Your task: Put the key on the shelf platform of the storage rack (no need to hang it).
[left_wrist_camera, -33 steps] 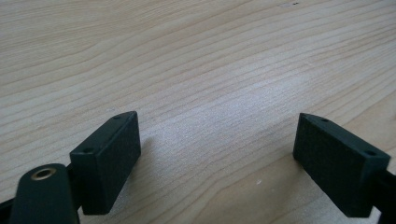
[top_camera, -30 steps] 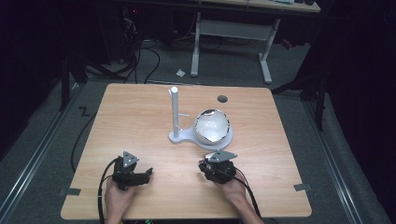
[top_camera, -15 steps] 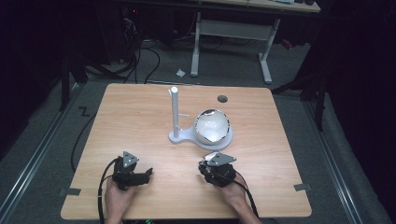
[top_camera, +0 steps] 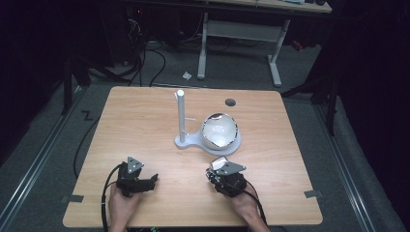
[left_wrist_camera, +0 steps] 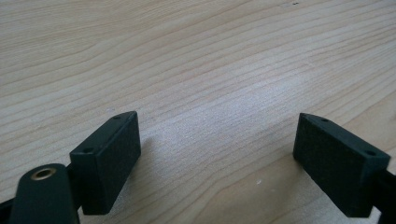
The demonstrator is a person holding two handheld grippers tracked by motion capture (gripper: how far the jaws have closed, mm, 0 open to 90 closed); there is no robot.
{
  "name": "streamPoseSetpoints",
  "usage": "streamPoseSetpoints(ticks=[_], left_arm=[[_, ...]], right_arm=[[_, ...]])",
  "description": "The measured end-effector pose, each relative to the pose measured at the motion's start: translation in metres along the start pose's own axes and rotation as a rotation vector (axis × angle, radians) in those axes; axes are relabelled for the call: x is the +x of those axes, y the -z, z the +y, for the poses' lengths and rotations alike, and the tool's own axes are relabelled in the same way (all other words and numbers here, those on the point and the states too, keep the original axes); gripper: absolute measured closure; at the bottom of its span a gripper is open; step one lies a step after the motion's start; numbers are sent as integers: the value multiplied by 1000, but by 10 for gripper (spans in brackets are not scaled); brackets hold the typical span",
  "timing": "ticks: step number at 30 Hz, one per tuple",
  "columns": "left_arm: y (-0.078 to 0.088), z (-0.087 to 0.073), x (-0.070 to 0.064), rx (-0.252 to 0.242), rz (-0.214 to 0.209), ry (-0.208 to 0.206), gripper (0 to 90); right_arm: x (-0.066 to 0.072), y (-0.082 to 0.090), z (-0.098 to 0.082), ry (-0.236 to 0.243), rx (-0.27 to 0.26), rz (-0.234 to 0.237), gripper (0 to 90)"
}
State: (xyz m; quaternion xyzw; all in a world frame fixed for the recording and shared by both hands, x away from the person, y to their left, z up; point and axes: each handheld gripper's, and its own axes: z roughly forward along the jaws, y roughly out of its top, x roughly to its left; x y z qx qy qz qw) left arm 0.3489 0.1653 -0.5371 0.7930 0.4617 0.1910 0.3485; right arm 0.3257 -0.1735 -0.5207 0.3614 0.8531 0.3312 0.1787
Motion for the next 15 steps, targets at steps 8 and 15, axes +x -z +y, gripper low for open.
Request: streamPoseSetpoints(ticks=[8,15], left_arm=[[0,0,0,0,0,0,153],[0,0,0,0,0,-1,153]], right_arm=[[-1,-5,-3,-3,-5,17,742],[-2,5,-2,-5,-59,18,744]])
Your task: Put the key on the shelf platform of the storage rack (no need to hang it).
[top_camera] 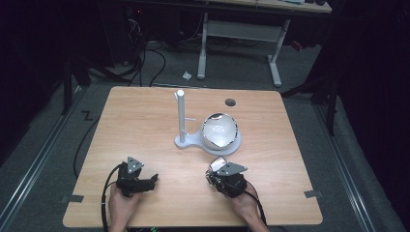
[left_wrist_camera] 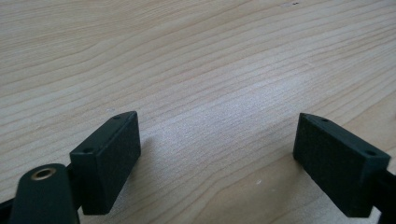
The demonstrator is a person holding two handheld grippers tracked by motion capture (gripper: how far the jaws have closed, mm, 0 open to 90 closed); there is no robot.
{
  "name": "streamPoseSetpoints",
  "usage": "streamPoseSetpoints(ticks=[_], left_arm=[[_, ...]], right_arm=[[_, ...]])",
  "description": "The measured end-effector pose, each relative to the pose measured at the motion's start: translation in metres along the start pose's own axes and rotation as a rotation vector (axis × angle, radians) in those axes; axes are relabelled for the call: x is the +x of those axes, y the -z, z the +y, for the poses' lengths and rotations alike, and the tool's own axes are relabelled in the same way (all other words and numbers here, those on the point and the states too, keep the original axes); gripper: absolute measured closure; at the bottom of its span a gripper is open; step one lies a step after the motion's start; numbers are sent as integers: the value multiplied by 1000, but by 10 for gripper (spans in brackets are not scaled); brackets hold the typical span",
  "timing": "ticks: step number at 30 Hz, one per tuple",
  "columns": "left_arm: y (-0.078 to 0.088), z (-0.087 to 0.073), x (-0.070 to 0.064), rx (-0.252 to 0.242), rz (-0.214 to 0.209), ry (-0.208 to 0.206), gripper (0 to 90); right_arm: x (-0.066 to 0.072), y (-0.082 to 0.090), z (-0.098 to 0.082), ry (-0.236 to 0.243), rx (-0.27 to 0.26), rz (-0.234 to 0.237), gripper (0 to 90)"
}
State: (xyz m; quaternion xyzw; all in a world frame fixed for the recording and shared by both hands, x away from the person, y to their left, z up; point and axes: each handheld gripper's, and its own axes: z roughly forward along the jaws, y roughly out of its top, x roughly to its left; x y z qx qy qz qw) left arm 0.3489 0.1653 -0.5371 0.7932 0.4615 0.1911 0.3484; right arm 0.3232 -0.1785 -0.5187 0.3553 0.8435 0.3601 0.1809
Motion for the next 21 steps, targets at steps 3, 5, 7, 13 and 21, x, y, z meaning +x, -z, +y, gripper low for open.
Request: streamPoseSetpoints(ticks=[3,5,7,13,21], left_arm=[[0,0,0,0,0,0,153],[0,0,0,0,0,0,153],[0,0,0,0,0,0,153],[0,0,0,0,0,0,153],[0,0,0,0,0,0,153]], right_arm=[[-2,5,0,-6,-22,-4,744],[-6,12,0,-21,-45,-7,744],[-7,14,0,-24,-48,-6,744],[-15,33,3,-32,-85,-30,744],[-25,54,3,-66,-137,-31,744]])
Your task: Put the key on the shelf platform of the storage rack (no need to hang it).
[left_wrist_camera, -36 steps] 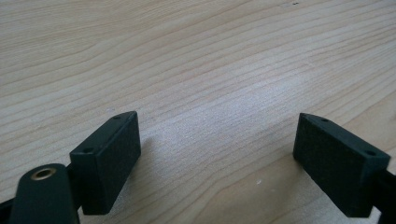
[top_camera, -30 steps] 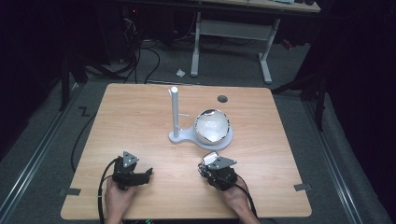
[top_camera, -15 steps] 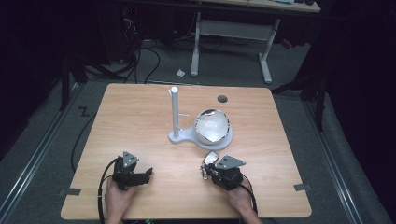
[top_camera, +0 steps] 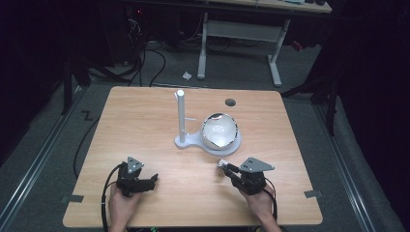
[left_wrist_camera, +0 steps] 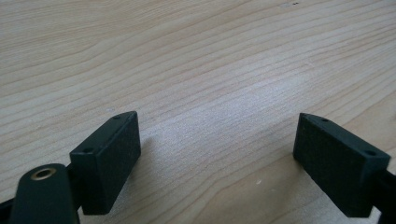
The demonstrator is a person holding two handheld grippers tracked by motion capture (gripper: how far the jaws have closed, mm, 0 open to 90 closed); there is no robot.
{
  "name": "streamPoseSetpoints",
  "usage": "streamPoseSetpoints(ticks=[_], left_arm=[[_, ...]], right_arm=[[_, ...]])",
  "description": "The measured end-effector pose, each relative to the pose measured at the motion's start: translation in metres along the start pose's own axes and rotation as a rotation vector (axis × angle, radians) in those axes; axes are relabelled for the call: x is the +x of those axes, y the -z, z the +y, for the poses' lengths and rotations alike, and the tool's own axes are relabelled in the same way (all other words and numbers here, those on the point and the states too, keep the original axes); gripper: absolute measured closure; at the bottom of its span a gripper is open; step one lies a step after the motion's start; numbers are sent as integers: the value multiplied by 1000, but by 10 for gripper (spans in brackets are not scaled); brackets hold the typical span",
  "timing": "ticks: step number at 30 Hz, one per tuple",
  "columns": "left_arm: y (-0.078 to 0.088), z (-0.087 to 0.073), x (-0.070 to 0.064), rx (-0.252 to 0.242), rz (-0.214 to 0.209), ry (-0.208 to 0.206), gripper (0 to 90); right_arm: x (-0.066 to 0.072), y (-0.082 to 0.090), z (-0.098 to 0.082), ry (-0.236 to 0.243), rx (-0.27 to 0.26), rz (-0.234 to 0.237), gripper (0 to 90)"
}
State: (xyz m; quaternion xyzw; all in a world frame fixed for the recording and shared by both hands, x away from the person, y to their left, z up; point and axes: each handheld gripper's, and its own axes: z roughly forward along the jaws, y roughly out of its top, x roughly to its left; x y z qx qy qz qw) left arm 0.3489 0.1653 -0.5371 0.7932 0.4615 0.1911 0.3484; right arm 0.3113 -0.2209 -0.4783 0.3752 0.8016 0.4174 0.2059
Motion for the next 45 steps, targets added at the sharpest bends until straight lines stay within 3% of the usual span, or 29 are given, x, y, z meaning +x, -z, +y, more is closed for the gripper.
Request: streamPoseSetpoints(ticks=[19,32,45], left_arm=[[0,0,0,0,0,0,153],[0,0,0,0,0,-1,153],[0,0,0,0,0,0,153]], right_arm=[[-17,33,13,-7,-52,-42,744],[-25,39,27,-9,-78,-35,744],[-32,43,52,-6,-95,-17,743]])
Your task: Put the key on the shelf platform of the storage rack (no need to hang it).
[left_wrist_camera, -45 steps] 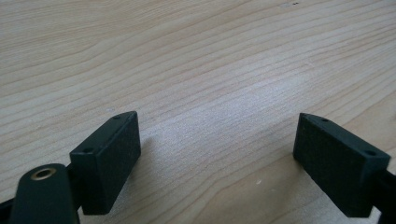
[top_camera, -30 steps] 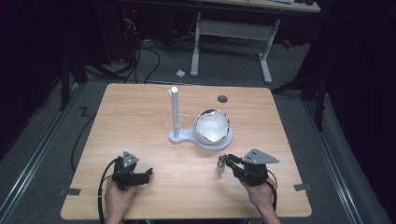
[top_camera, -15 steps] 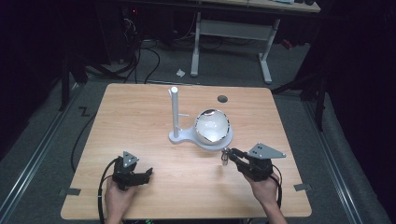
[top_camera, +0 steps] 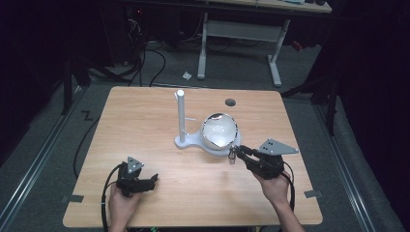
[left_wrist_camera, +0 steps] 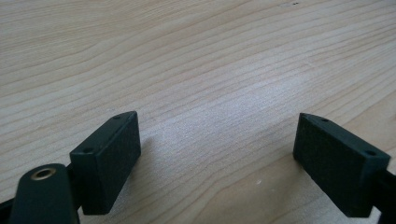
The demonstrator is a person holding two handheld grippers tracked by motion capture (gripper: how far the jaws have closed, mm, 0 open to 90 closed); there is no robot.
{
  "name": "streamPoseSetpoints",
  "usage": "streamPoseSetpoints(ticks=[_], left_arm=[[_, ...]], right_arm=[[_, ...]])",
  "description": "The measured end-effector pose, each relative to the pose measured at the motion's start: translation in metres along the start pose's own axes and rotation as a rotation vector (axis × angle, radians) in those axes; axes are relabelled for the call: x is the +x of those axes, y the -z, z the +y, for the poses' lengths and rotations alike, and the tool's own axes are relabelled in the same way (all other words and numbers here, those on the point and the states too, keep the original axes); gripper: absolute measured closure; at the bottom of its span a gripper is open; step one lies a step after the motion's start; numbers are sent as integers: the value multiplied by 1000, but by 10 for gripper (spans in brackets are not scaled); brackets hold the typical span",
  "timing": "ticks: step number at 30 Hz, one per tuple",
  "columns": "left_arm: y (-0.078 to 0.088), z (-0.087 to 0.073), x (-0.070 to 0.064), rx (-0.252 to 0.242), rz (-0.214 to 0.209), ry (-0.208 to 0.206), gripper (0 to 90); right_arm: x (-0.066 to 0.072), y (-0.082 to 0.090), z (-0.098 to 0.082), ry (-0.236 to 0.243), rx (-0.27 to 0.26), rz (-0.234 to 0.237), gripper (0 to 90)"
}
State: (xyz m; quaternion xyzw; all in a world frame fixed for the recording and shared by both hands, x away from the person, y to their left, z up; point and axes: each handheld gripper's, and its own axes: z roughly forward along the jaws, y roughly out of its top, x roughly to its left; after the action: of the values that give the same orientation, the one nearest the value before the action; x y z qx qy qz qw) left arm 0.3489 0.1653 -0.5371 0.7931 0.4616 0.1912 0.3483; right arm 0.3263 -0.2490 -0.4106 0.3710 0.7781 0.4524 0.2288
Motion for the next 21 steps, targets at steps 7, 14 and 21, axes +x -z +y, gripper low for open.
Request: streamPoseSetpoints(ticks=[7,14,21], left_arm=[[0,0,0,0,0,0,153],[0,0,0,0,0,0,153],[0,0,0,0,0,0,153]], right_arm=[[-6,-2,13,-8,-16,11,744],[-13,-7,26,-16,-16,13,744],[-16,-16,37,-15,-9,18,744]])
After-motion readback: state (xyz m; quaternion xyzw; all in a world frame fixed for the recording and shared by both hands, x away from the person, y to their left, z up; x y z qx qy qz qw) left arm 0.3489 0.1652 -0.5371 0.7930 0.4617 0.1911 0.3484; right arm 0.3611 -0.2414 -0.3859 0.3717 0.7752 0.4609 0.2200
